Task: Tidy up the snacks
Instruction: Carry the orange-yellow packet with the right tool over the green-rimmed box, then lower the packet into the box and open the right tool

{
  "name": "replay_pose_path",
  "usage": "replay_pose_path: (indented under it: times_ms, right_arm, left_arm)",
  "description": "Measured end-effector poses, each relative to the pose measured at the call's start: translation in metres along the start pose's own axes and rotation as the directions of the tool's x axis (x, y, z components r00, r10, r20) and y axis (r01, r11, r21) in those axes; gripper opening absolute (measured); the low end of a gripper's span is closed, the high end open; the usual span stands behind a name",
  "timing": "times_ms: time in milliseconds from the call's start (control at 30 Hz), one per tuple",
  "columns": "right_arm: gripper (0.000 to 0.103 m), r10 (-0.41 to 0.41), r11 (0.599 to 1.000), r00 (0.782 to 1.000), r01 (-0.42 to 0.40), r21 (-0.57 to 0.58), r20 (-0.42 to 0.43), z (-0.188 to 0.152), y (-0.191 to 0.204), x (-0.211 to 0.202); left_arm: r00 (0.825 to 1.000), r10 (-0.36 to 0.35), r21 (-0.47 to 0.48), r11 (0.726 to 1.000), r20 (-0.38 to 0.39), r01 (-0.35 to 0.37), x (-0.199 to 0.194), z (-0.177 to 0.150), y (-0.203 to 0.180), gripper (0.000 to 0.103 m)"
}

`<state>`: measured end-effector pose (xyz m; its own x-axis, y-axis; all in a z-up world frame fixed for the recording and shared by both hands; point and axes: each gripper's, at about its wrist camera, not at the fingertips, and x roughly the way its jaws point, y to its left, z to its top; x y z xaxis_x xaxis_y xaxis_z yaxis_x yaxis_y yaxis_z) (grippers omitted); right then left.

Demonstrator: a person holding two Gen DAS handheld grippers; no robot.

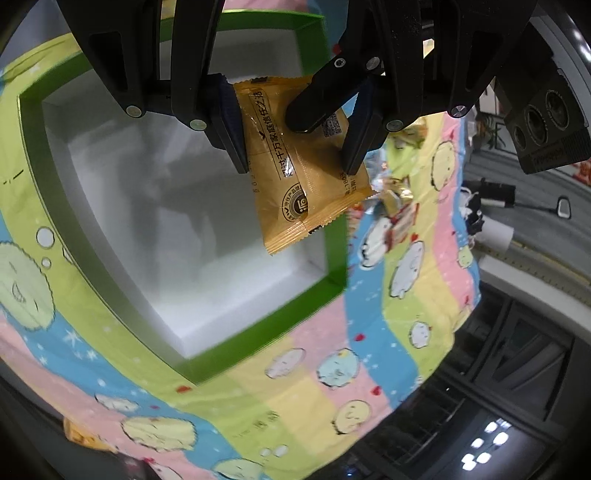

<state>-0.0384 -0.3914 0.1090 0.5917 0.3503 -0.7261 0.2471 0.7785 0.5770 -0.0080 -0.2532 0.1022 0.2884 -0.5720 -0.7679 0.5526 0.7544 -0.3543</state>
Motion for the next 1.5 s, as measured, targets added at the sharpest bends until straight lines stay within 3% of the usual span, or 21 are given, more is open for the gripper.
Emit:
replay_pose_path:
  times_ms: [167, 333, 433, 667, 767, 967, 1067, 1167, 1267, 1500]
  right_arm:
    - [0.053, -0.003, 0.999, 1.0, 0.004, 0.035, -0.028, -0.002, -0.015, 0.015]
    - [0.053, -0.101, 0.995, 0.995, 0.101, -0.017, -0.025, -0.002, -0.014, 0.026]
    - [0.053, -0.092, 0.996, 0.995, 0.091, -0.01, -0.046, -0.001, -0.021, 0.033]
    - [0.053, -0.101, 0.995, 0.992, 0.1, -0.024, -0.08, -0.001, -0.03, 0.042]
    - [0.05, -0.057, 0.998, 0.993, 0.054, -0.033, -0.104, -0.001, -0.031, 0.047]
    - [0.049, -0.131, 0.986, 0.987, 0.12, -0.113, -0.097, -0.005, -0.024, 0.046]
    - [0.049, -0.138, 0.982, 0.985, 0.123, -0.145, -0.106, -0.007, -0.023, 0.045]
    - [0.049, -0.192, 0.972, 0.976, 0.175, -0.155, -0.1, -0.011, -0.028, 0.044]
    - [0.049, -0.185, 0.975, 0.977, 0.17, -0.144, -0.102, -0.012, -0.034, 0.039]
    - [0.049, -0.267, 0.947, 0.961, 0.246, -0.209, -0.078, -0.017, -0.037, 0.032]
  left_arm:
    - [0.999, 0.042, 0.002, 0.999, -0.033, -0.042, 0.017, -0.003, -0.001, 0.045]
    - [0.991, 0.111, 0.013, 0.994, -0.081, -0.11, 0.032, -0.005, -0.007, 0.03]
    - [0.987, 0.14, 0.02, 0.99, -0.075, -0.139, 0.036, -0.006, -0.009, 0.027]
    - [0.987, 0.127, -0.009, 0.992, -0.093, -0.129, 0.041, -0.009, -0.006, 0.018]
    - [0.989, 0.115, -0.052, 0.991, -0.091, -0.12, 0.04, -0.012, -0.003, 0.014]
    - [0.988, 0.109, -0.113, 0.986, -0.111, -0.121, 0.037, -0.017, -0.002, 0.006]
    - [0.985, 0.135, -0.123, 0.981, -0.106, -0.148, 0.034, -0.024, -0.005, 0.005]
    - [0.98, 0.172, -0.125, 0.975, -0.097, -0.184, 0.032, -0.028, -0.009, 0.004]
    - [0.983, 0.149, -0.165, 0.972, -0.108, -0.165, 0.03, -0.031, -0.01, 0.004]
    - [0.981, 0.139, -0.209, 0.964, -0.133, -0.165, 0.027, -0.043, -0.017, 0.003]
